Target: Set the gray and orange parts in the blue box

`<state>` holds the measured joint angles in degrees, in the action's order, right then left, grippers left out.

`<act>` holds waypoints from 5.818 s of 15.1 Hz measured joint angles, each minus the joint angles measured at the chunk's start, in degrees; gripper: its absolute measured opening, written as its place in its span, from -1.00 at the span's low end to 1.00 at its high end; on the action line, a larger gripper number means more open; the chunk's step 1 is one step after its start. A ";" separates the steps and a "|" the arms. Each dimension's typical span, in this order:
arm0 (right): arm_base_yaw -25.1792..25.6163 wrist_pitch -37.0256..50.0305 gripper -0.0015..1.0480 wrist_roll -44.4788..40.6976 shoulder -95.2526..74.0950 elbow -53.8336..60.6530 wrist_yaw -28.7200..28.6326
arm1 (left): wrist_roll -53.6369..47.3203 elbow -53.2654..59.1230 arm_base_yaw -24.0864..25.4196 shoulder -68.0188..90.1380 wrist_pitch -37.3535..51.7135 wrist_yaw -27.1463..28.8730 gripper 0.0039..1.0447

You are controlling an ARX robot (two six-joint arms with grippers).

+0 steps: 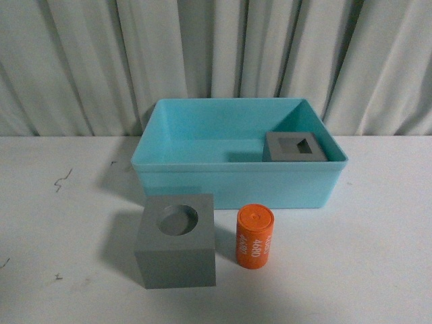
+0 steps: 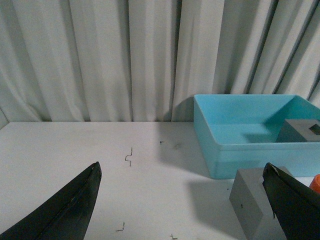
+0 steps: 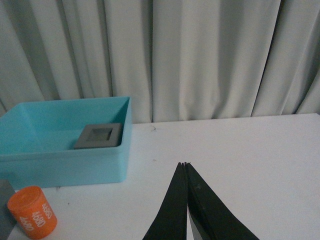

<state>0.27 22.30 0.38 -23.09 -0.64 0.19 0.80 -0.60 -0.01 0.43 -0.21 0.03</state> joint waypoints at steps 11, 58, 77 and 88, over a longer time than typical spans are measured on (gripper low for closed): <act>0.00 -14.67 -0.96 0.00 14.71 -0.04 0.00 | 0.02 0.00 0.00 0.00 0.00 0.00 0.88; 0.00 -22.51 0.87 -0.04 22.88 -0.02 -0.15 | 21.38 -45.51 -24.39 106.31 12.61 8.90 0.11; 0.00 -22.51 0.87 -0.02 22.88 -0.02 -0.17 | 22.21 -68.54 -18.62 97.11 0.96 10.25 -0.69; 0.00 -22.51 0.87 -0.02 22.88 -0.02 -0.15 | 16.94 -73.88 -17.66 110.25 1.90 9.33 -0.69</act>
<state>0.27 -0.21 0.36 -0.21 -0.67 0.03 17.74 -74.48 -17.67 110.67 1.69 9.37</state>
